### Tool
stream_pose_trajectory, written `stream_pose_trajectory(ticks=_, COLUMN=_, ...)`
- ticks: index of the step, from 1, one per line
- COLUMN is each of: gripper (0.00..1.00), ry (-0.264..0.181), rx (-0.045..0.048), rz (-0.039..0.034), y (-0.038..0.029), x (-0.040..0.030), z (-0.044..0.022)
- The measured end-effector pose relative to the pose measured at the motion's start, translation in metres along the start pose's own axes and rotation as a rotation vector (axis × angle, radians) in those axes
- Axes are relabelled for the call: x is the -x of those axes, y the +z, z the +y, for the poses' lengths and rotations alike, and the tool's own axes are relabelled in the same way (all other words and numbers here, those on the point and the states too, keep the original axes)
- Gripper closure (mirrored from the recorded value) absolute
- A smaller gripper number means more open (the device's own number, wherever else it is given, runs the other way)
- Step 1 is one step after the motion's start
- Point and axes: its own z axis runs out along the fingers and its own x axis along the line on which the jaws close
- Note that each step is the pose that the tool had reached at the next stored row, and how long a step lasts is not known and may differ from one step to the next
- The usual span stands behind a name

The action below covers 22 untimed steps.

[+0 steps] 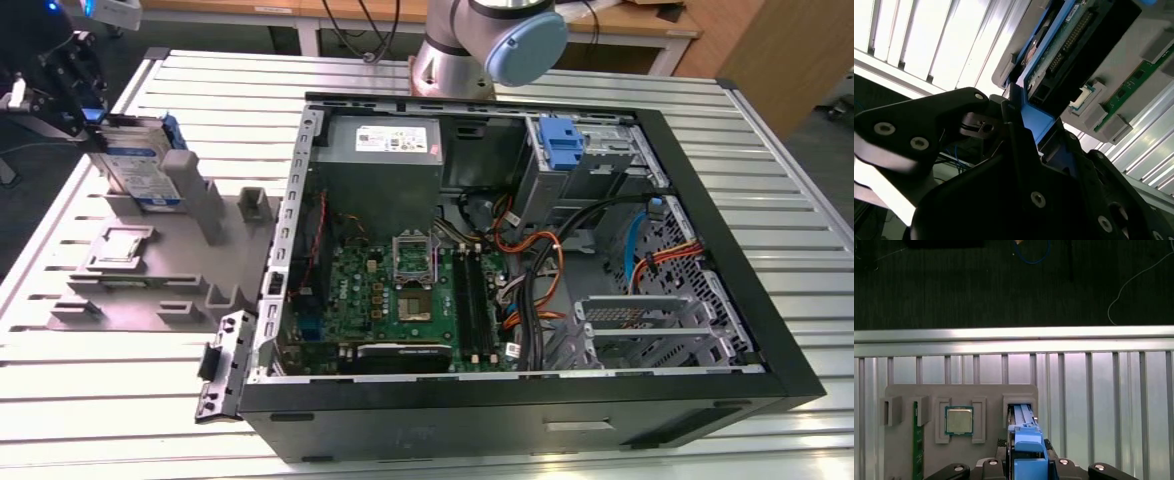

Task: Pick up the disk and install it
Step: 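Pick up the disk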

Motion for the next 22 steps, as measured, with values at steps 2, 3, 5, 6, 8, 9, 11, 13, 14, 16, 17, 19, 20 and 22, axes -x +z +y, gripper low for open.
stream_pose_trajectory(ticks=2, gripper=0.63, ry=0.000, rx=0.0000, rz=0.0000, y=0.0001, x=0.0000, z=0.0000)
stream_pose_trajectory(ticks=3, gripper=0.63, ry=0.000, rx=0.0000, rz=0.0000, y=0.0001, x=0.0000, z=0.0000)
stream_pose_trajectory(ticks=5, gripper=0.63, ry=0.000, rx=-0.0001, rz=-0.0001, y=0.0001, x=0.0000, z=0.0000)
stream_pose_trajectory(ticks=6, gripper=0.63, ry=0.000, rx=-0.0003, rz=-0.0002, y=0.0000, x=0.0000, z=0.0000)
stream_pose_trajectory(ticks=8, gripper=0.63, ry=0.000, rx=-0.0001, rz=-0.0001, y=-0.0010, x=0.0001, z=0.0000)
stream_pose_trajectory(ticks=9, gripper=0.63, ry=0.000, rx=0.0000, rz=-0.0001, y=-0.0016, x=0.0001, z=0.0000)
stream_pose_trajectory(ticks=11, gripper=0.63, ry=0.000, rx=-0.0002, rz=0.0001, y=-0.0030, x=0.0001, z=0.0000)
stream_pose_trajectory(ticks=13, gripper=0.63, ry=0.000, rx=0.0000, rz=0.0004, y=-0.0048, x=0.0002, z=0.0000)
stream_pose_trajectory(ticks=14, gripper=0.63, ry=0.000, rx=0.0000, rz=0.0006, y=-0.0057, x=0.0002, z=0.0000)
stream_pose_trajectory(ticks=16, gripper=0.63, ry=0.000, rx=-0.0001, rz=0.0012, y=-0.0074, x=0.0003, z=0.0000)
stream_pose_trajectory(ticks=17, gripper=0.63, ry=0.000, rx=-0.0001, rz=0.0016, y=-0.0082, x=0.0003, z=0.0000)
stream_pose_trajectory(ticks=19, gripper=0.63, ry=0.000, rx=-0.0001, rz=0.0029, y=-0.0100, x=0.0004, z=0.0001)
stream_pose_trajectory(ticks=20, gripper=0.63, ry=0.000, rx=-0.0001, rz=0.0035, y=-0.0107, x=0.0004, z=0.0001)
stream_pose_trajectory(ticks=22, gripper=0.63, ry=0.000, rx=-0.0002, rz=0.0045, y=-0.0122, x=0.0005, z=0.0001)
